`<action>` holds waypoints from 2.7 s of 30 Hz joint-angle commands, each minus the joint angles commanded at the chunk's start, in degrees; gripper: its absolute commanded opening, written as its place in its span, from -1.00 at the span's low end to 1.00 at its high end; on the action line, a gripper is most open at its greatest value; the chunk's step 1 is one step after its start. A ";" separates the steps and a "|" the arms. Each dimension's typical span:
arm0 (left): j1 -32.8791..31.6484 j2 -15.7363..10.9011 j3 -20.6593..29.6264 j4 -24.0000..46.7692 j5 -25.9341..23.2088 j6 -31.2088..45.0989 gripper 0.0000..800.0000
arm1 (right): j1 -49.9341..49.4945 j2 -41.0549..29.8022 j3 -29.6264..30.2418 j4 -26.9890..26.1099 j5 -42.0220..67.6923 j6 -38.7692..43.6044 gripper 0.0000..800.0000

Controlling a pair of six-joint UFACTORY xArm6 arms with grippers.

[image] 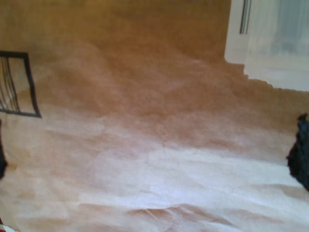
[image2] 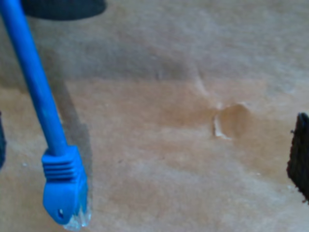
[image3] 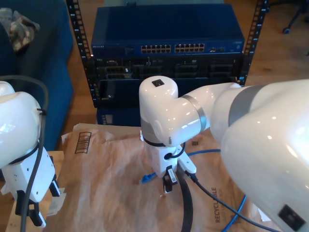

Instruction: Grab the cable and plug it in

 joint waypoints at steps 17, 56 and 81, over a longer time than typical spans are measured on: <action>0.09 -0.09 -0.09 0.00 0.09 0.09 1.00 | 0.00 3.08 -0.70 -0.44 0.00 0.00 0.82; -0.18 0.09 -3.34 -0.62 0.18 0.09 1.00 | -0.44 2.02 -2.20 -0.35 -2.37 0.97 -0.93; -7.12 8.00 -23.30 -36.66 6.07 -1.67 1.00 | -19.16 -28.40 12.13 23.21 4.40 0.88 -0.98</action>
